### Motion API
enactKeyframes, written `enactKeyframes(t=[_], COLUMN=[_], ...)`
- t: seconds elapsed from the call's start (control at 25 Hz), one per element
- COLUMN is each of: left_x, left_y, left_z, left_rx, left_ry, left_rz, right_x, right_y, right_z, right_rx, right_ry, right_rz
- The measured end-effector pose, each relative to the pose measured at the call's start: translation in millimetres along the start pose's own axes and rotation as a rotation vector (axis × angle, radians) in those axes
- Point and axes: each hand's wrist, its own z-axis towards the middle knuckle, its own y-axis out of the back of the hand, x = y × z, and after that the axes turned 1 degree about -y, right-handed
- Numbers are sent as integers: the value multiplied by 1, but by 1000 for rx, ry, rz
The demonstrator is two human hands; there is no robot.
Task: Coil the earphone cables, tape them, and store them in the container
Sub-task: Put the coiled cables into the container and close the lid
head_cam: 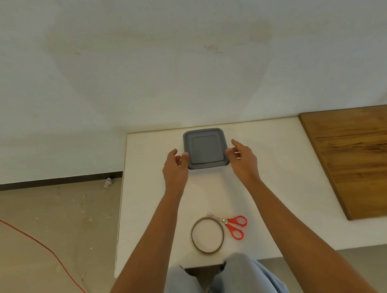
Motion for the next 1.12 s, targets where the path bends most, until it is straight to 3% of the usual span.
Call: enactKeyframes(t=[0.08,0.28,0.36,0.56,0.88,1.12], left_x=[8,29,34,45,33,26], left_y=[8,26,26,17,-27,-63], left_z=[-18,-77,-97,-127,-116,-95], left_rx=[36,359,406,285,134,81], left_ry=[-6,162,210,114,152,187], left_rz=[180,729,811,704,227,134], right_x=[-9,-46,-51,-60,-65,-38], right_y=[16,43,42,33,57,36], right_z=[-22,-103,-122,-139,-83,5], right_rx=[3,553,580,414,-131,-145], right_ry=[62,91,101,203,-118,-59], right_rz=[-69,-480,-544,-638,-338,-352])
